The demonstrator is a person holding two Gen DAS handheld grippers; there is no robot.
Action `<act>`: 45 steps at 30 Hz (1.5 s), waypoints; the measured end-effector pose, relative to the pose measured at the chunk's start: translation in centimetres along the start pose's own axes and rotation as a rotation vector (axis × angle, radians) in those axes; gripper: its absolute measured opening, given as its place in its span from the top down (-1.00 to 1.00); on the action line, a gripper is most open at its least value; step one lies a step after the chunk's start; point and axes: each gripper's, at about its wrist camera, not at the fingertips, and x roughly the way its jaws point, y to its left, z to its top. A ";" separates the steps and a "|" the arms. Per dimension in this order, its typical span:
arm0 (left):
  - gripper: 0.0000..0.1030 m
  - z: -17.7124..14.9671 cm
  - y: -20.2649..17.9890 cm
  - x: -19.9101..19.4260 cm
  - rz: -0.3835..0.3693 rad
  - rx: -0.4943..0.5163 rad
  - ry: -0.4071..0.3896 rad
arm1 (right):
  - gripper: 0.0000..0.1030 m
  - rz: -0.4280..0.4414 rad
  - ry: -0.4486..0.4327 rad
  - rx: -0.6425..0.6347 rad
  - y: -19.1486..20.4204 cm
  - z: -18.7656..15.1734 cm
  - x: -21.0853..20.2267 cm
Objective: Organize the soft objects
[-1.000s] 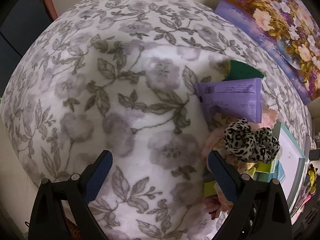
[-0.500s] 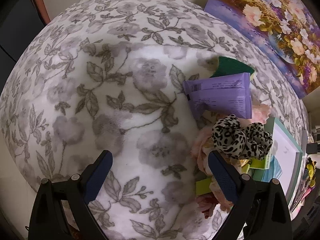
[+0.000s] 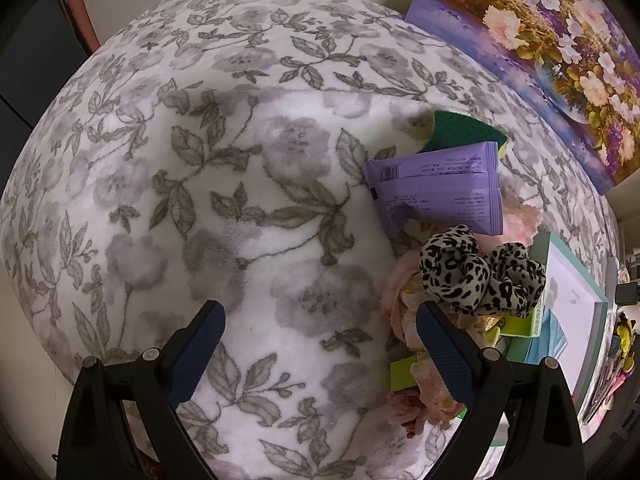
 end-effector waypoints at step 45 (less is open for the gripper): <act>0.56 0.5 -4.5 0.1 -0.282 0.106 -0.040 | 0.39 -0.014 0.020 0.071 -2.4 1.1 0.1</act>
